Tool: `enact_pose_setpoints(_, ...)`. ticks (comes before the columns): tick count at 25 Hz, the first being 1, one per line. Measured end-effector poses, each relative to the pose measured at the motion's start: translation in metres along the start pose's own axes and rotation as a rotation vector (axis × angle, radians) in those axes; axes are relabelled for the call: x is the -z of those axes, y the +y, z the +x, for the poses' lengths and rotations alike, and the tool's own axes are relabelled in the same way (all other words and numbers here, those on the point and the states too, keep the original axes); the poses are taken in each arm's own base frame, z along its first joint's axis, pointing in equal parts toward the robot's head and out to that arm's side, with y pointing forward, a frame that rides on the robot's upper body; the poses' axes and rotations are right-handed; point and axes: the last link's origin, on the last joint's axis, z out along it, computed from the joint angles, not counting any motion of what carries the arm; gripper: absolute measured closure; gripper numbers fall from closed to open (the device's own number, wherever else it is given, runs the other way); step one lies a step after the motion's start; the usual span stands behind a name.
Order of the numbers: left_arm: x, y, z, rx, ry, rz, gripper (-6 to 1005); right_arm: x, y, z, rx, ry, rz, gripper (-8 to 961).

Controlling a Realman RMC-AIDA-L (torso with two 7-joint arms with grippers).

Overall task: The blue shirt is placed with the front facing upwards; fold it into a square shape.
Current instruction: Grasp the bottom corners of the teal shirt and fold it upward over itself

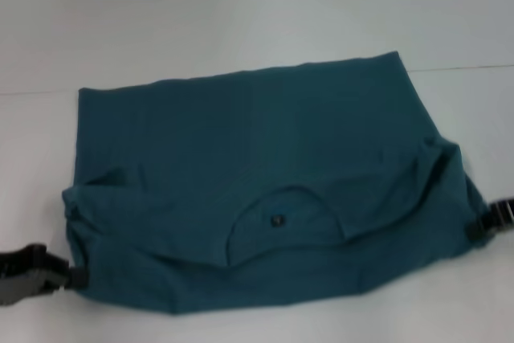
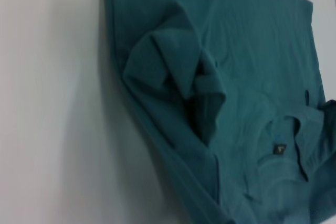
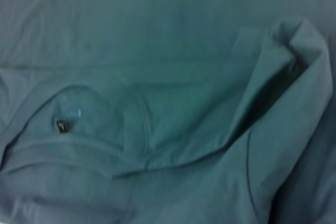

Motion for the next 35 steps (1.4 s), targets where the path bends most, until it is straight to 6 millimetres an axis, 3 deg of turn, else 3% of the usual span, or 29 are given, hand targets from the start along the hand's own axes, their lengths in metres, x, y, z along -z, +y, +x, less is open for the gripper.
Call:
enact_pose_setpoints(12, 0.016, -0.012, -0.046, 0.054, -0.133, -0.023, 981, 0.017, -0.015, 0.066, -0.127, 0.157, -0.127, 911)
enact_pose_setpoints(19, 0.024, -0.015, -0.064, 0.077, -0.187, -0.039, 982, 0.025, -0.024, 0.081, -0.155, 0.134, -0.16, 911)
enact_pose_setpoints(26, 0.024, 0.0, -0.049, 0.02, -0.167, -0.104, 982, 0.036, -0.023, 0.057, -0.16, -0.01, -0.208, 911)
enact_pose_setpoints(35, 0.03, 0.033, 0.0, -0.021, -0.081, -0.168, 982, 0.044, -0.012, 0.003, -0.095, -0.146, -0.191, 911)
